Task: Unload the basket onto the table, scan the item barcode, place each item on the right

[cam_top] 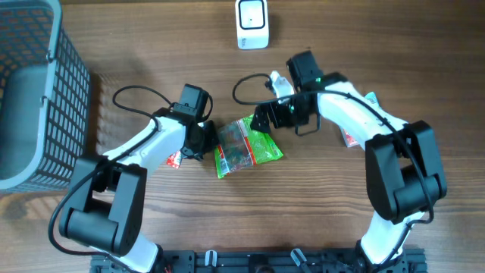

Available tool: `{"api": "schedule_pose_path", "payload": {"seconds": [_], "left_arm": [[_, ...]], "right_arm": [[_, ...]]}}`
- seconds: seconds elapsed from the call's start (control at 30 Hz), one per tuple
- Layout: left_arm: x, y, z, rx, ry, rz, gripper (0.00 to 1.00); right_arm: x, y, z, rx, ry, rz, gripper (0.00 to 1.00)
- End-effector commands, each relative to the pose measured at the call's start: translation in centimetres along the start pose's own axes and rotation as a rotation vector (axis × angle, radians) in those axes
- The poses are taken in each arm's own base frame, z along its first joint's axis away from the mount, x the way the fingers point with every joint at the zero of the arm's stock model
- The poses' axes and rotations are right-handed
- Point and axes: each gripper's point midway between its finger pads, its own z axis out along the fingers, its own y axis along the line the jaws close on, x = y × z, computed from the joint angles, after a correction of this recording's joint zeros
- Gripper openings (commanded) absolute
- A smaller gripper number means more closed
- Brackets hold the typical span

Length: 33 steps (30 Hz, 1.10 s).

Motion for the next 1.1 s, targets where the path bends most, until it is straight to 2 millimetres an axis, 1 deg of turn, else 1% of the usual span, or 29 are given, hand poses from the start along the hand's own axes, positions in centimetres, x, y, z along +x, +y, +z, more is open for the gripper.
{"api": "schedule_pose_path", "payload": {"seconds": [0.0, 0.03, 0.07, 0.1, 0.17, 0.2, 0.3, 0.4, 0.47, 0.5, 0.6, 0.63, 0.7, 0.8, 0.83, 0.93, 0.97, 1.07], "left_arm": [[0.8, -0.3, 0.7, -0.012, 0.013, 0.017, 0.09], [0.9, -0.5, 0.7, -0.010, 0.013, 0.023, 0.10], [1.0, -0.7, 0.7, -0.008, 0.011, 0.029, 0.10], [1.0, -0.8, 0.7, -0.006, 0.010, 0.032, 0.10], [1.0, -0.7, 0.7, -0.007, 0.012, 0.031, 0.10], [1.1, -0.7, 0.7, -0.008, 0.013, 0.031, 0.10], [1.1, -0.7, 0.8, -0.009, 0.014, 0.031, 0.10], [1.3, -0.5, 0.8, -0.013, 0.020, 0.030, 0.10], [1.0, -0.6, 0.5, -0.010, 0.016, 0.032, 0.09], [0.8, -0.6, 0.3, -0.007, 0.016, 0.028, 0.09], [-0.4, -1.0, -1.6, -0.008, 0.017, 0.032, 0.09], [-0.9, -1.3, -2.2, -0.003, 0.010, 0.046, 0.09], [-1.3, -2.1, -2.7, 0.020, 0.007, 0.057, 0.09], [-0.9, -2.2, -2.8, 0.030, 0.027, 0.054, 0.09], [-0.9, -2.2, -2.8, 0.029, 0.029, 0.054, 0.08], [-0.8, -2.5, -2.8, 0.046, 0.036, 0.060, 0.04], [-0.6, -2.8, -2.8, 0.059, 0.047, 0.060, 0.04], [-0.2, -2.5, -2.2, 0.055, 0.047, 0.063, 0.04]], "right_arm": [[2.5, 0.7, 1.5, -0.092, 0.032, 0.066, 0.95], [2.8, 0.8, 1.7, -0.108, 0.033, 0.066, 0.94], [3.2, 0.6, 2.1, -0.114, 0.034, 0.068, 0.90], [3.7, 0.5, 2.3, -0.113, 0.042, 0.073, 0.81], [4.4, 0.6, 2.5, -0.128, 0.059, 0.084, 0.71], [4.6, 1.0, 2.5, -0.152, 0.066, 0.088, 0.70], [4.9, 1.7, 2.4, -0.198, 0.078, 0.099, 0.68], [5.1, 1.6, 2.4, -0.196, 0.086, 0.125, 0.68], [5.2, 1.6, 2.4, -0.196, 0.090, 0.128, 0.68], [5.2, 1.6, 2.4, -0.195, 0.091, 0.128, 0.68], [5.2, 1.6, 2.4, -0.195, 0.090, 0.128, 0.69], [5.2, 1.6, 2.4, -0.195, 0.090, 0.128, 0.69], [5.2, 1.5, 2.4, -0.188, 0.088, 0.127, 0.70], [5.2, 1.3, 2.5, -0.177, 0.088, 0.127, 0.71], [5.2, 1.3, 2.5, -0.176, 0.086, 0.125, 0.73], [4.9, 1.3, 2.5, -0.178, 0.078, 0.120, 0.74], [4.9, 1.3, 2.5, -0.178, 0.076, 0.121, 0.74], [4.9, 1.2, 2.5, -0.171, 0.078, 0.145, 0.75]]}}
